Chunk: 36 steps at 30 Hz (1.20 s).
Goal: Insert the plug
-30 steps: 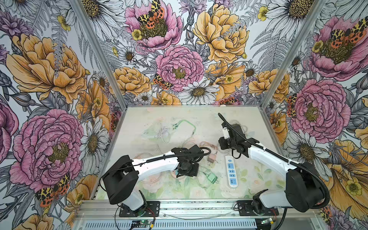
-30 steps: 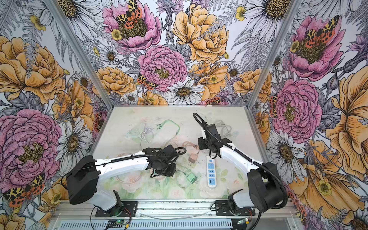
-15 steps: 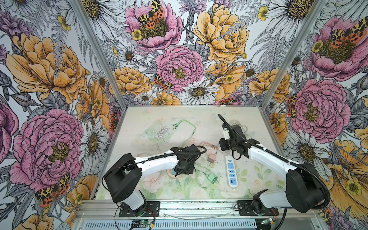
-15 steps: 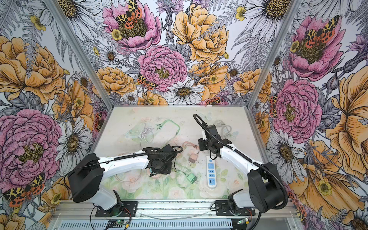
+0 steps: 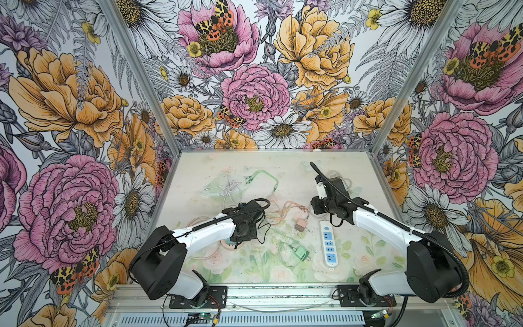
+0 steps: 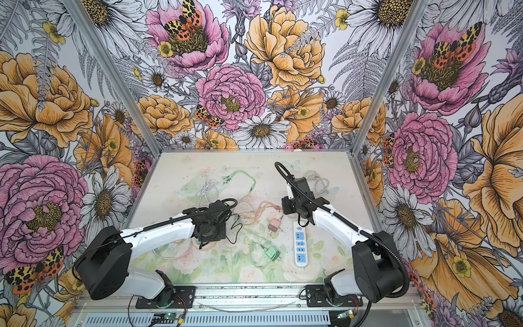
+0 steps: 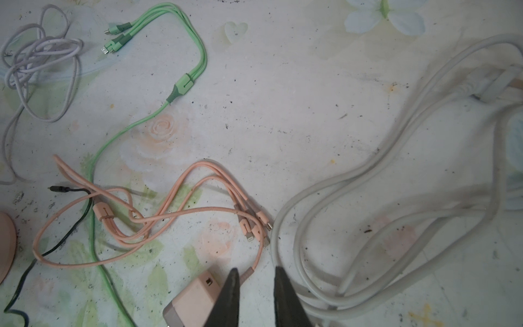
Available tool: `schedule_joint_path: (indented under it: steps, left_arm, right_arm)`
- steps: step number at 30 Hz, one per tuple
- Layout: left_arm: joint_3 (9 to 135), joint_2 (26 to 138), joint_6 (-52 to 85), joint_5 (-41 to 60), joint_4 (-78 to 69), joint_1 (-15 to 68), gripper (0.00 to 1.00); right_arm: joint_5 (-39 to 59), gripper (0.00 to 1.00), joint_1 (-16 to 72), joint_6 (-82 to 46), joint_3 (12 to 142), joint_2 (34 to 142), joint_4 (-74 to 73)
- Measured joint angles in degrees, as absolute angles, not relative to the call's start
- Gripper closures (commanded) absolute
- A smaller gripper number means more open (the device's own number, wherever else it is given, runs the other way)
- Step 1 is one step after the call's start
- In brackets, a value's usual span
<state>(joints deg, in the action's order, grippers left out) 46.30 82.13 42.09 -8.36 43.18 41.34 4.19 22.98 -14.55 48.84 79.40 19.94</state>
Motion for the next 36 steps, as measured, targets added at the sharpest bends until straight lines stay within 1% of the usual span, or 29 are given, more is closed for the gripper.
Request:
schedule_joint_path:
  steps: [5, 11, 14, 19, 23, 26, 31, 36]
  left_arm:
    - [46.17, 80.93, 40.62, -5.8, 43.16, 42.3, 0.79]
    - [47.0, 76.42, 38.98, -0.54, 44.42, 45.32, 0.77]
    - [50.0, 74.46, 38.85, -0.4, 49.89, 46.83, 0.77]
    - [54.87, 69.89, 39.03, -2.09, 58.3, 48.69, 0.75]
    - [57.87, 64.2, 39.09, -4.38, 61.49, 48.9, 0.74]
    - [60.42, 61.69, 39.11, -7.33, 62.26, 48.9, 0.73]
    - [61.71, 61.3, 39.05, -11.79, 61.36, 48.9, 0.72]
    - [61.71, 63.7, 38.85, -12.67, 57.78, 48.84, 0.7]
  right_arm:
    - [5.08, 0.74, 22.98, -14.55, 48.84, 79.4, 19.94]
    - [4.82, 0.72, 22.98, -14.52, 48.84, 79.05, 20.53]
    - [4.32, 0.7, 22.98, -14.48, 48.84, 78.3, 20.88]
    - [3.27, 0.68, 22.98, -14.33, 49.01, 77.58, 21.28]
    - [3.36, 0.67, 22.98, -14.35, 49.34, 77.58, 22.13]
    - [3.55, 0.64, 22.98, -14.35, 49.39, 77.34, 22.59]
    - [4.43, 0.61, 23.0, -14.72, 49.39, 77.14, 23.42]
    - [5.06, 0.59, 24.69, -15.64, 50.98, 79.11, 24.01]
